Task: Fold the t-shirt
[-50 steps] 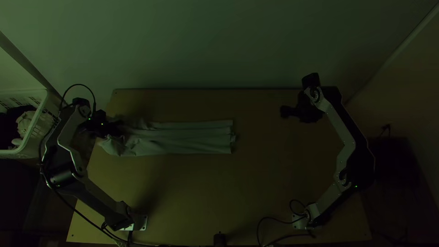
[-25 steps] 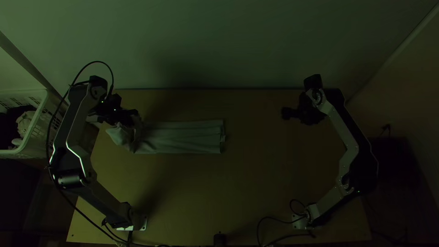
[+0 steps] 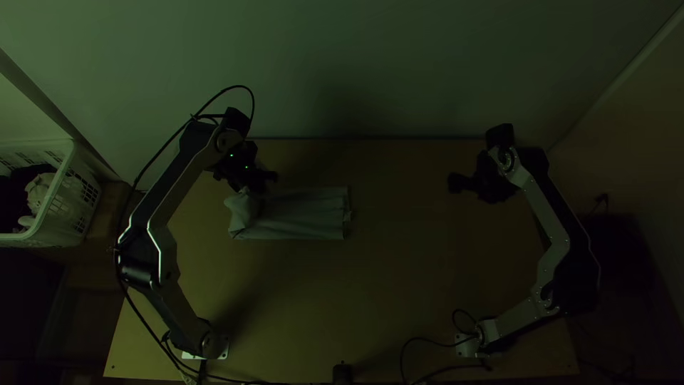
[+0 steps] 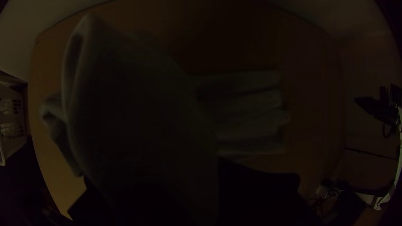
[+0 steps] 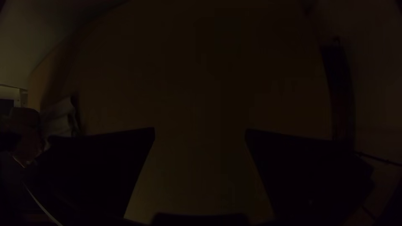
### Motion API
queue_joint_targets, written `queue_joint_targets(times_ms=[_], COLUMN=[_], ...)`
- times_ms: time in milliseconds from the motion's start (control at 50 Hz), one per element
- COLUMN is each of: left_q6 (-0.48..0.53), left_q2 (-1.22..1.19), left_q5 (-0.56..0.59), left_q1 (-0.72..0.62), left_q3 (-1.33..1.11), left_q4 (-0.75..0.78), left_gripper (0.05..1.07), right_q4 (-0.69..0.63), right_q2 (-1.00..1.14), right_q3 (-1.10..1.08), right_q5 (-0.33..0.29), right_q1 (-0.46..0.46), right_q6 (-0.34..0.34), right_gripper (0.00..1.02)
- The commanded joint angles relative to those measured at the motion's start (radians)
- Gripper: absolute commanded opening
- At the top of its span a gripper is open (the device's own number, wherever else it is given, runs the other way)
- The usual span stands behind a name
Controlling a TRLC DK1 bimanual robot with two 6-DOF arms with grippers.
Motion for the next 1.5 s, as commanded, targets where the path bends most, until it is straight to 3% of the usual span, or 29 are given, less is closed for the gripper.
queue_joint_targets(times_ms=[0, 400, 440, 480, 520, 560, 680, 940, 1240, 1480], left_q6=[-0.083, -0.157, -0.163, -0.165, -0.162, -0.162, -0.237, -0.231, -0.146, -0.068], left_q2=[0.067, 0.306, 0.332, 0.357, 0.367, 0.36, 0.321, 0.289, 0.159, 0.013], left_q5=[-0.011, -0.06, -0.06, -0.06, -0.049, -0.037, 0.095, 0.107, 0.106, 0.1], left_q1=[-0.061, -0.247, -0.267, -0.288, -0.32, -0.342, -0.391, -0.382, -0.271, -0.122], left_q3=[0.073, 0.283, 0.322, 0.365, 0.397, 0.397, 0.397, 0.385, 0.351, 0.326], left_q4=[-0.015, -0.069, -0.07, -0.063, -0.049, 0.014, 0.115, 0.098, 0.1, 0.114], left_gripper=[0.08, 0.12, 0.3, 0.59, 0.78, 1.05, 1.03, 1.03, 1.03, 1.03], right_q4=[0.009, 0.052, 0.057, 0.063, 0.074, 0.083, 0.097, 0.106, 0.109, 0.115], right_q2=[-0.042, -0.079, -0.079, -0.08, -0.082, -0.085, -0.085, -0.09, -0.132, -0.22], right_q3=[-0.042, -0.122, -0.131, -0.142, -0.156, -0.168, -0.185, -0.194, -0.116, -0.018], right_q5=[-0.009, -0.026, -0.027, -0.027, -0.029, -0.029, -0.029, -0.029, -0.026, -0.013], right_q1=[-0.013, -0.02, -0.018, -0.013, -0.009, 0.0, 0.016, 0.019, 0.019, -0.01], right_q6=[-0.013, -0.007, -0.004, -0.003, -0.001, 0.0, 0.007, 0.01, -0.006, -0.084], right_gripper=[0.99, 0.99, 0.99, 0.99, 0.99, 0.99, 0.99, 0.99, 0.99, 0.99])
